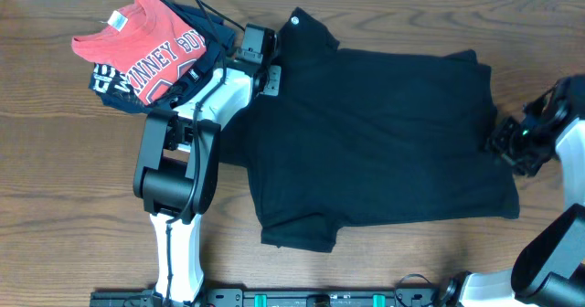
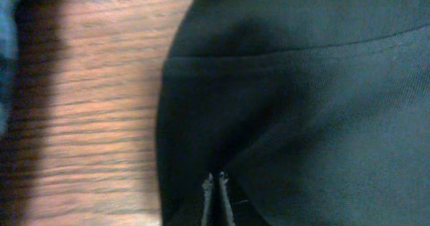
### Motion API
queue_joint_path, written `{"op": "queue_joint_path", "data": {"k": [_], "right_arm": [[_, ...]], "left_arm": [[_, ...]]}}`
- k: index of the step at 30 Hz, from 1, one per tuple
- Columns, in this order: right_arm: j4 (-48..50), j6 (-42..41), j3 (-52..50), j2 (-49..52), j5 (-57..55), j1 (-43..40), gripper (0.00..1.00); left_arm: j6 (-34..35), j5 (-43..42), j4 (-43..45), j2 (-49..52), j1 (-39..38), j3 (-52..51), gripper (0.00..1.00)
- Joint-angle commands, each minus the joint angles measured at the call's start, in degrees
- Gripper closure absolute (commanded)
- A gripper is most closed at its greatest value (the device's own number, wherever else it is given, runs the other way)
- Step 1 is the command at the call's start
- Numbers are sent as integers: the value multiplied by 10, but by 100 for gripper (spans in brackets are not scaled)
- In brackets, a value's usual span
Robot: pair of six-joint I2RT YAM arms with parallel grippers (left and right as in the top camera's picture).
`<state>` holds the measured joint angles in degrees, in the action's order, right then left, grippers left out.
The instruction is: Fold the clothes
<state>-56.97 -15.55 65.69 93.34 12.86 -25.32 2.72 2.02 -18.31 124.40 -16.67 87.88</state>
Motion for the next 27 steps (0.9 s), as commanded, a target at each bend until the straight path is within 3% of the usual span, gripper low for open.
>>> {"op": "queue_joint_path", "data": {"k": [1, 2, 4, 5, 6, 14, 19, 24, 27], "right_arm": [[26, -60, -56, -7, -68, -1, 55], [36, -78, -72, -7, -88, -4, 55], [52, -128, -104, -7, -138, -13, 60], [62, -148, -118, -7, -154, -17, 67], [77, -163, -134, -7, -159, -23, 72], [136, -196, -208, -7, -261, -68, 89], [159, -149, -207, -8, -154, -91, 89], [168, -136, -207, -8, -173, -97, 88], [168, -136, -207, -8, -204, -97, 88]], "left_arm": [[3, 30, -29, 3, 2, 36, 88], [3, 29, -46, -1, 2, 44, 84], [4, 23, -83, -13, 2, 58, 64], [4, 10, -101, -21, 3, 63, 51], [3, -4, -122, -32, 3, 69, 46], [70, -18, -259, -130, 3, 77, 34], [89, -82, -378, -155, 3, 76, 30], [134, -106, -484, -154, 3, 44, 29], [150, -112, -492, -154, 3, -2, 29]]}}
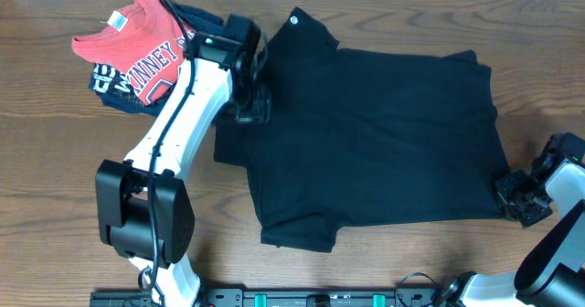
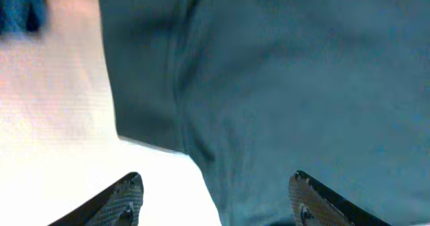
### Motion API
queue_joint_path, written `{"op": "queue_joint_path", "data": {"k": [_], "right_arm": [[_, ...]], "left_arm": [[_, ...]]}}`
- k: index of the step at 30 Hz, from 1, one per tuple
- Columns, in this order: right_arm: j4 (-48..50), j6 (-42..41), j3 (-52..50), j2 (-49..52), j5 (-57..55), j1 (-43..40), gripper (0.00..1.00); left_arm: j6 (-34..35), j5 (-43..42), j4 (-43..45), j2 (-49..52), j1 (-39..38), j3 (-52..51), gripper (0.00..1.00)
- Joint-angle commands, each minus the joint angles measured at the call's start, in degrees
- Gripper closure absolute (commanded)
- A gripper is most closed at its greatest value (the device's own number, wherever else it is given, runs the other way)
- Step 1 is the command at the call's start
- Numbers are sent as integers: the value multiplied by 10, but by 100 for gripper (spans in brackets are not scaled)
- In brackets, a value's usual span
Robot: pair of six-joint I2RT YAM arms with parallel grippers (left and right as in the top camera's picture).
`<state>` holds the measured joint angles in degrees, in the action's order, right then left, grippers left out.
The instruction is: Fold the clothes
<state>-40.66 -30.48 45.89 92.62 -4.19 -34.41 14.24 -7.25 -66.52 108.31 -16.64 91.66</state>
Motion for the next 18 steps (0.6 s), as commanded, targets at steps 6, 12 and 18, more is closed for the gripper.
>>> {"op": "queue_joint_path", "data": {"k": [6, 12, 18], "right_arm": [[22, 3, -10, 0, -28, -5, 89], [42, 2, -19, 0, -86, -6, 89], [47, -23, -28, 0, -137, -6, 92]], "left_arm": [[35, -113, 94, 7, 2, -197, 30], [35, -102, 216, 7, 4, -311, 76], [35, -32, 209, 6, 13, -322, 81]]}}
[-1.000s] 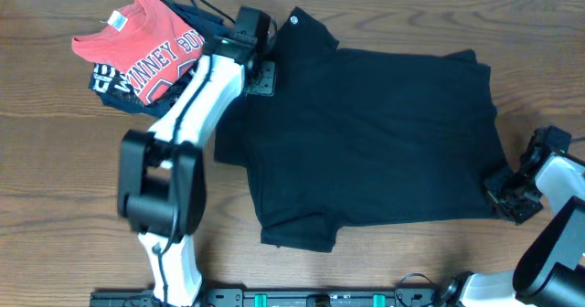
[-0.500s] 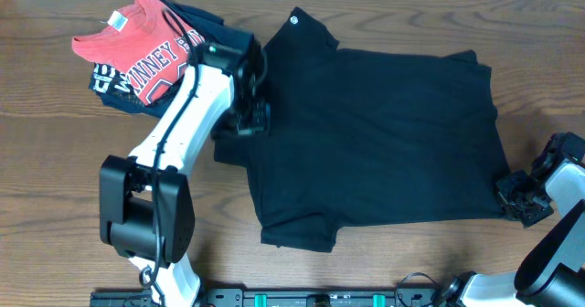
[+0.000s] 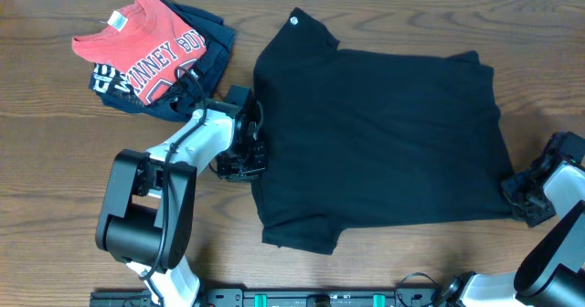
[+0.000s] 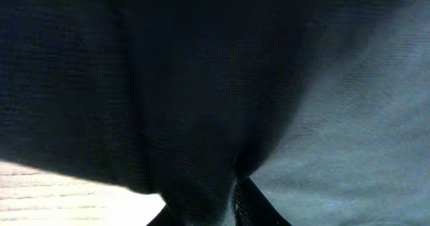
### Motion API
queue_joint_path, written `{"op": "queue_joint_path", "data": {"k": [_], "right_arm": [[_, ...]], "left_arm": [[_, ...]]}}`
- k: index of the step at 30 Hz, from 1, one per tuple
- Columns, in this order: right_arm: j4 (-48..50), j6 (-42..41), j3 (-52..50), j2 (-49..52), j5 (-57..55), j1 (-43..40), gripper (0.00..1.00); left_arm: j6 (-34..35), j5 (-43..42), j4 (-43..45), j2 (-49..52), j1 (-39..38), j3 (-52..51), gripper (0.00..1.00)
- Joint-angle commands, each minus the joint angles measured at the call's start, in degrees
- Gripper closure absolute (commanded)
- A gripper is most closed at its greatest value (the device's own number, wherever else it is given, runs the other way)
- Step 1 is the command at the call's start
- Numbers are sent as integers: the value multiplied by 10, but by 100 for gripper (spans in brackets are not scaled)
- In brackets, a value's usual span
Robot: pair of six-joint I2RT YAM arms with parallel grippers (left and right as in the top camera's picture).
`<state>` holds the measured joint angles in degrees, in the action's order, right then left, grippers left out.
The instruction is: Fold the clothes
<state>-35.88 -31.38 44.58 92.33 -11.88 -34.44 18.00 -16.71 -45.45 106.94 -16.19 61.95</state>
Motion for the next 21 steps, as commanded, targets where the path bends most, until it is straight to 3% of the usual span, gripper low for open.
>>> {"op": "queue_joint_path", "data": {"k": [1, 5, 7, 9, 10, 12, 15, 19, 21], "right_arm": [[-1, -14, -15, 2, -64, -7, 92], [-4, -14, -15, 2, -57, -14, 89], [-5, -3, -12, 2, -8, -16, 78], [5, 72, -7, 1, 85, -16, 59], [11, 124, -4, 0, 145, -16, 55], [9, 167, 3, -11, 225, -16, 52], [-7, 170, 13, -52, 259, -16, 49], [-30, 154, 19, -129, 259, -17, 42], [-36, 140, 19, -160, 259, -17, 41]], "left_arm": [[-3, 70, -5, 20, 11, -24, 82], [-3, 74, -21, 19, 32, -21, 81], [-3, 73, -29, 16, 48, -19, 81], [-3, 73, -36, 10, 59, -15, 81], [-4, 70, -41, 4, 63, -11, 81], [-9, 67, -54, -13, 67, -4, 75], [-10, 67, -73, -54, 67, -1, 67], [-10, 67, -87, -115, 67, -1, 22], [-9, 67, -92, -142, 67, -1, 16]]}}
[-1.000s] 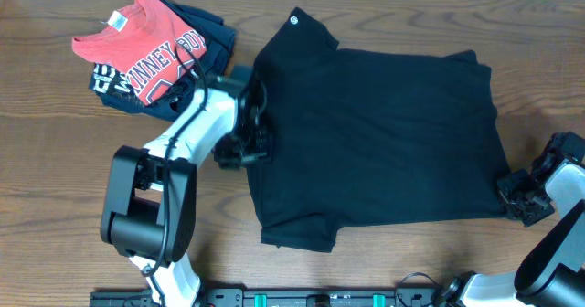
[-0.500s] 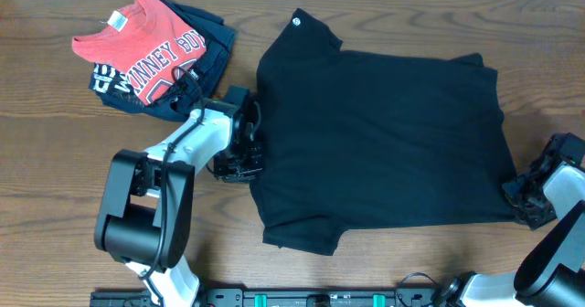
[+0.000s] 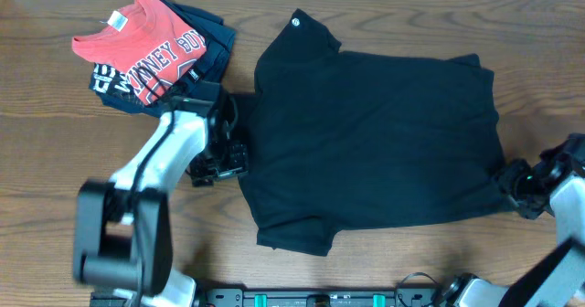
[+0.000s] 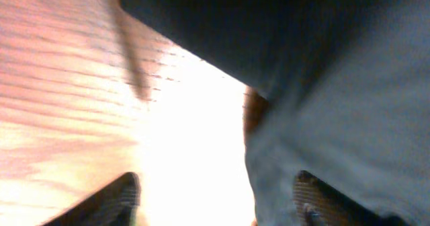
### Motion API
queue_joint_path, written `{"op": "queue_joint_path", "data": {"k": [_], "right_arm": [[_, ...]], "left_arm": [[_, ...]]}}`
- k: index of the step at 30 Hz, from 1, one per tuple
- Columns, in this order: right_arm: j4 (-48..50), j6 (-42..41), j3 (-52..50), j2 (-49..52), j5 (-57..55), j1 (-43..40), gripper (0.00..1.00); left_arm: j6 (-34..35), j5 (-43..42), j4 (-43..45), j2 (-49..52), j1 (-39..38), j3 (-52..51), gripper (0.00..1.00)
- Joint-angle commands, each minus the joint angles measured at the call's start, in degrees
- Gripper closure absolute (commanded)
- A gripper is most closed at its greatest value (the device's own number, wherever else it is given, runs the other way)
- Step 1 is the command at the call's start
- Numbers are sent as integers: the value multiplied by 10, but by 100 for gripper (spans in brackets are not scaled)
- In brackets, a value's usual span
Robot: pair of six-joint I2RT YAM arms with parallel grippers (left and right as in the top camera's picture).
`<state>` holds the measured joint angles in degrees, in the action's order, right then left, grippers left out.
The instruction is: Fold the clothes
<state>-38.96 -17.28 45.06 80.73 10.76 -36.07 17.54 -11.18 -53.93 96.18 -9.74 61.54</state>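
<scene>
A black T-shirt (image 3: 375, 129) lies spread flat on the wooden table, collar at the far left, hem to the right. My left gripper (image 3: 219, 159) sits at the shirt's left edge, near the sleeve. In the left wrist view my left gripper (image 4: 216, 200) is open; one fingertip (image 4: 125, 192) is over bare wood, the other over the dark cloth (image 4: 336, 105). My right gripper (image 3: 519, 181) is at the shirt's near right corner by the hem. The overhead view does not show how its jaws stand.
A pile of other clothes, a red printed T-shirt (image 3: 137, 42) on navy garments (image 3: 212, 35), lies at the far left of the wooden table (image 3: 55, 170). The table's far edge runs along the top of the overhead view.
My left gripper was shut on the cloth at the shirt's left edge; now it is open and stands a little further left. The right gripper has moved slightly up by the hem corner.
First my left gripper was shut on the shirt near the collar, and the right was at the right edge. Then the left was open over the sleeve and the right at the near right corner. Then the left was shut on the sleeve edge; now it has let go.
</scene>
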Motion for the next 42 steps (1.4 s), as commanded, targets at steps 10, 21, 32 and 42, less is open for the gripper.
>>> {"op": "queue_joint_path", "data": {"k": [10, 21, 32, 42], "right_arm": [[-38, -46, 9, -64, -35, -1, 30], [-23, -59, 8, 47, -35, -3, 26], [-13, -61, 8, 93, -30, -19, 27], [-11, -61, 8, 93, -28, -26, 27]], "left_arm": [[11, -121, -66, -62, -10, -56, 15], [45, -217, 19, -62, -66, -186, 22], [131, -179, 95, -62, -171, -233, 33], [141, -201, 94, -62, -172, -238, 94]]}}
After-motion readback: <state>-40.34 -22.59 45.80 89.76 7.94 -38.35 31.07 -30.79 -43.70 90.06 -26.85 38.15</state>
